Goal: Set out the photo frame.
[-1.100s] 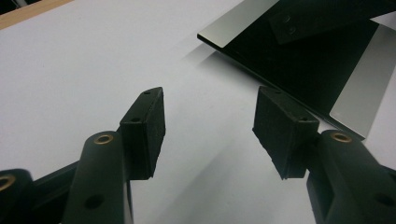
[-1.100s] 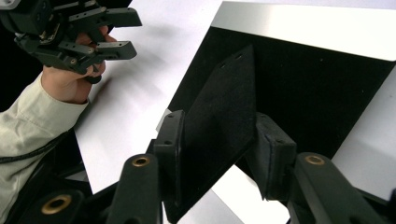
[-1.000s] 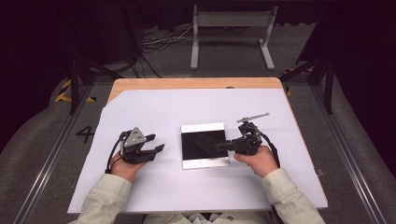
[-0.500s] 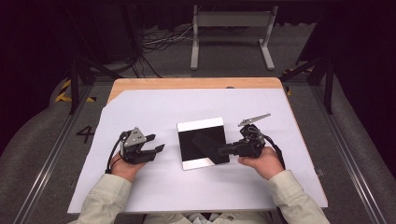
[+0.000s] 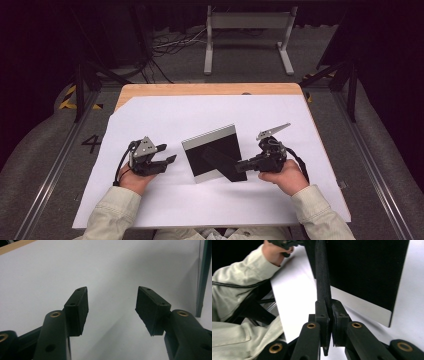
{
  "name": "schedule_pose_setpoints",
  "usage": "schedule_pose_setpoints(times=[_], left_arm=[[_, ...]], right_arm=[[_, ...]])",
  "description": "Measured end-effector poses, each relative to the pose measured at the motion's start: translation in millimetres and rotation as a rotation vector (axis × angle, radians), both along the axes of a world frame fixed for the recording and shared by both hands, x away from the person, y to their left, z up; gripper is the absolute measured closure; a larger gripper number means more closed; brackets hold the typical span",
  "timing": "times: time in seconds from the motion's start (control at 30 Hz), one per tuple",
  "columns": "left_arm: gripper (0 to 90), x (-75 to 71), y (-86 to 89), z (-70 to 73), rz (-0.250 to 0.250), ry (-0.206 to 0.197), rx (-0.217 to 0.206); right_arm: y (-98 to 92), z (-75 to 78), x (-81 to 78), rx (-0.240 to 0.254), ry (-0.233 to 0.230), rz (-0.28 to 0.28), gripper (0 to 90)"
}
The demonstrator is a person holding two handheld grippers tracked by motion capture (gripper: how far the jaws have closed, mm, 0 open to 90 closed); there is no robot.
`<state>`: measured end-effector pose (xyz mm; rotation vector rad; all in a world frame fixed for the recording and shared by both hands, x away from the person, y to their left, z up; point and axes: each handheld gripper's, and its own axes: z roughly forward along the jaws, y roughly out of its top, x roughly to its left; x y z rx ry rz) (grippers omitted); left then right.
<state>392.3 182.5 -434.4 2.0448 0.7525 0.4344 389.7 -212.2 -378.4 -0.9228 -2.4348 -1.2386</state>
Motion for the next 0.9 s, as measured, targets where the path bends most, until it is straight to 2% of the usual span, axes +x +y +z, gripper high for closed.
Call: schedule_pose_setpoints(times=[0.27, 0.6, 0.73, 0.9], left_arm=[[43.8, -0.1, 0.2, 0.0, 0.001, 0.001, -0.001], [43.7, 0.1, 0.4, 0.0, 0.000, 0.000, -0.004], [43.6, 0.1, 0.4, 0.1, -0.001, -0.001, -0.004], [43.6, 0.3, 0.4, -0.2, -0.001, -0.001, -0.004]], right_arm=[[2.9, 3.2, -1.4, 0.041, 0.006, 0.031, 87.6], [1.7, 1.9, -0.1, 0.079, 0.017, 0.016, 88.0], [2.6, 4.0, -1.6, 0.089, -0.013, 0.000, 88.0], [0.3, 8.6, -2.7, 0.116, -0.075, -0.028, 88.0]])
